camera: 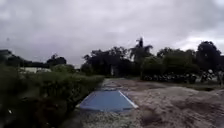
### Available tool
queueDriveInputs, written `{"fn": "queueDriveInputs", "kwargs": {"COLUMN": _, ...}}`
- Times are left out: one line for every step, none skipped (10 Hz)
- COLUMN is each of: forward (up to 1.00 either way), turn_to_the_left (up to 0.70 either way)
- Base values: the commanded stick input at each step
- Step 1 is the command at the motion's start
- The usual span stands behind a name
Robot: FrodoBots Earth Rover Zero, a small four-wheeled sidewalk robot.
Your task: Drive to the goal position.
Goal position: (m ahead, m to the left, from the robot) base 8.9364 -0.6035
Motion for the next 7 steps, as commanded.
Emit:
{"fn": "queueDriveInputs", "kwargs": {"forward": 0.50, "turn_to_the_left": 0.00}}
{"fn": "queueDriveInputs", "kwargs": {"forward": 0.50, "turn_to_the_left": 0.00}}
{"fn": "queueDriveInputs", "kwargs": {"forward": 0.50, "turn_to_the_left": 0.00}}
{"fn": "queueDriveInputs", "kwargs": {"forward": 0.50, "turn_to_the_left": 0.00}}
{"fn": "queueDriveInputs", "kwargs": {"forward": 0.50, "turn_to_the_left": 0.00}}
{"fn": "queueDriveInputs", "kwargs": {"forward": 0.50, "turn_to_the_left": 0.00}}
{"fn": "queueDriveInputs", "kwargs": {"forward": 0.50, "turn_to_the_left": 0.00}}
